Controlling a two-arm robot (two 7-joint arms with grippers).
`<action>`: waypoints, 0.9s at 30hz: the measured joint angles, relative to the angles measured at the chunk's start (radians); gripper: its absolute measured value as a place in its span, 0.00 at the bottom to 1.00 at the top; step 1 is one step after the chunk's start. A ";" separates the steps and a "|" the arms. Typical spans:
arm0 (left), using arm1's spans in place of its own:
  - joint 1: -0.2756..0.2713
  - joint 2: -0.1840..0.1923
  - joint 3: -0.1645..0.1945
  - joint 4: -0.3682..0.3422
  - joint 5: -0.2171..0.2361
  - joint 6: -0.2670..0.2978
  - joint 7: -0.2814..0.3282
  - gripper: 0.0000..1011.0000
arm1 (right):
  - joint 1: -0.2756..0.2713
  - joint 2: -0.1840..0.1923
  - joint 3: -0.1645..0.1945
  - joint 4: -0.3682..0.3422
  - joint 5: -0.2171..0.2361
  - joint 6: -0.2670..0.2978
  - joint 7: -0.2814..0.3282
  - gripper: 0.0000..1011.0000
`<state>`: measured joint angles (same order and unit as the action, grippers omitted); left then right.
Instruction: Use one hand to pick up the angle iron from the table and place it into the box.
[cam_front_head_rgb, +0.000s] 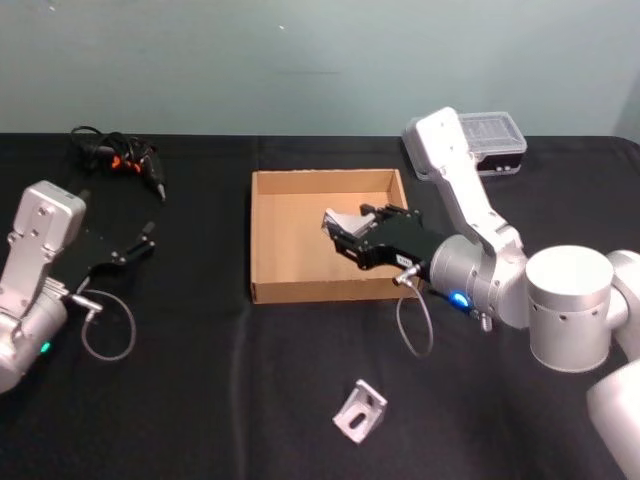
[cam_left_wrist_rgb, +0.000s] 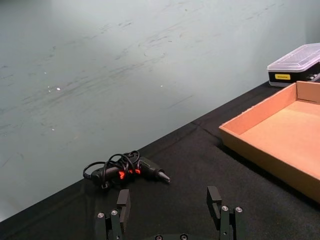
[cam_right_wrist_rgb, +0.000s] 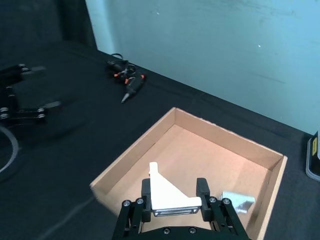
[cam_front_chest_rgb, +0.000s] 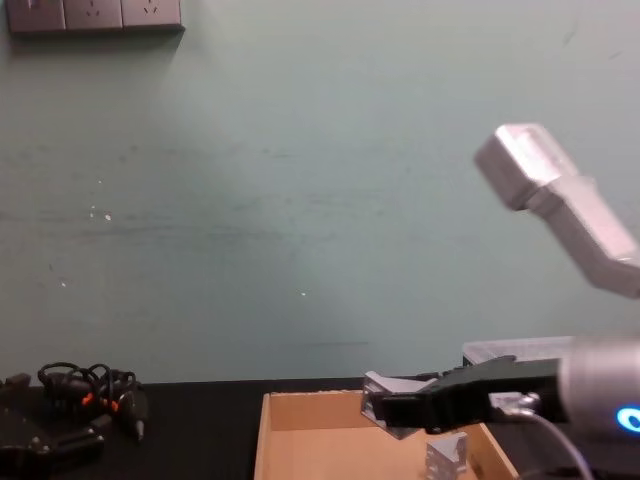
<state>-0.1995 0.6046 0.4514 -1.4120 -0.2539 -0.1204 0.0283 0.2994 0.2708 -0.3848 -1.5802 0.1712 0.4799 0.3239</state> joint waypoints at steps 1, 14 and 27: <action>0.000 0.000 0.000 0.000 0.000 0.000 0.000 0.99 | 0.023 -0.017 -0.005 0.040 -0.005 -0.007 -0.005 0.54; 0.000 0.000 0.000 0.000 0.000 0.000 0.000 0.99 | 0.175 -0.140 -0.029 0.319 -0.047 -0.083 -0.047 0.53; 0.000 0.000 0.000 0.000 0.000 0.000 0.000 0.99 | 0.213 -0.181 -0.025 0.409 -0.083 -0.094 -0.075 0.53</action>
<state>-0.1995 0.6047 0.4514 -1.4120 -0.2539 -0.1205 0.0283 0.5120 0.0895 -0.4096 -1.1708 0.0882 0.3854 0.2485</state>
